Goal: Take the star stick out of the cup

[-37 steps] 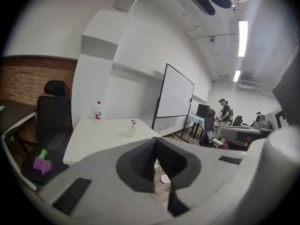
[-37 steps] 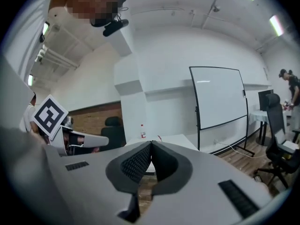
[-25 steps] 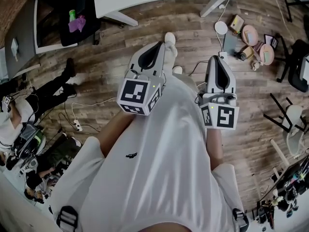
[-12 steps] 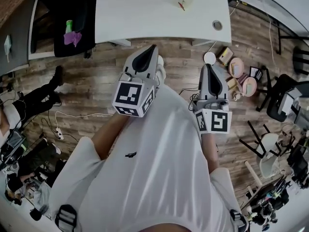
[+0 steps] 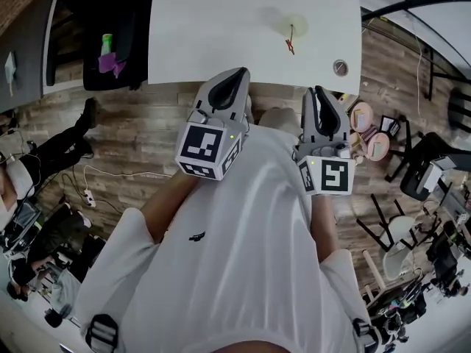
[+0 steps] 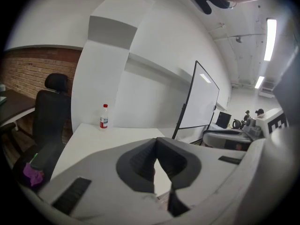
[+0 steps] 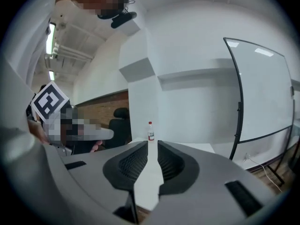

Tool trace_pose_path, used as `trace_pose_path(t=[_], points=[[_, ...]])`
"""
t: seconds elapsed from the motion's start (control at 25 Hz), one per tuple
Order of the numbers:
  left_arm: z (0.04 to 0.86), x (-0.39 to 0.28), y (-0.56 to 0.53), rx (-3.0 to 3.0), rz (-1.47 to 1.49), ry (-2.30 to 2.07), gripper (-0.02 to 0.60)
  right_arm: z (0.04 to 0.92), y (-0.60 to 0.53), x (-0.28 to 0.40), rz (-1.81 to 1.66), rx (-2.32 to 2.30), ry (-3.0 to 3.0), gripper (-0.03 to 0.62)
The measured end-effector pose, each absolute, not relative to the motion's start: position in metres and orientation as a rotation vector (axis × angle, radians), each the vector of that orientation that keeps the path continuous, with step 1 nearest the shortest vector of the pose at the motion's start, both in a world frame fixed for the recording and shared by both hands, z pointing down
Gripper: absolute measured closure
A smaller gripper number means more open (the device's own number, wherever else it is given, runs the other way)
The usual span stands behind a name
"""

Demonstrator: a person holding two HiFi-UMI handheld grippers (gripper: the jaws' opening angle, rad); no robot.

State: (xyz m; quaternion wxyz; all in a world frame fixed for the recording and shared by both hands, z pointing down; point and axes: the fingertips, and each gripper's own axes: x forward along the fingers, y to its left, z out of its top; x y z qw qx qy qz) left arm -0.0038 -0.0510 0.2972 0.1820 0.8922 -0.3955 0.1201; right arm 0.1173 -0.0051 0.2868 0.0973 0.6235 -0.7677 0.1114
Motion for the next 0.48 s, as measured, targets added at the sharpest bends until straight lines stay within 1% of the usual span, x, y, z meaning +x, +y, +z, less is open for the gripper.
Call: trace_pose_path(t=[0.04,0.08,0.48], points=[[0.300,-0.004,-0.054,2.510,0.350,-1.118,0.586,0.292,-0.011,0.116,0.349,1.813,-2.279,0.529],[0.302,-0.003,-0.058,2.501,0.361,-1.123,0.586,0.296,-0.018,0.116,0.360,1.789,-2.283,0.514],[0.324,0.010,-0.082,2.427,0.391,-1.191,0.586,0.327,-0.055,0.124,0.339,1.692,-2.299,0.514]])
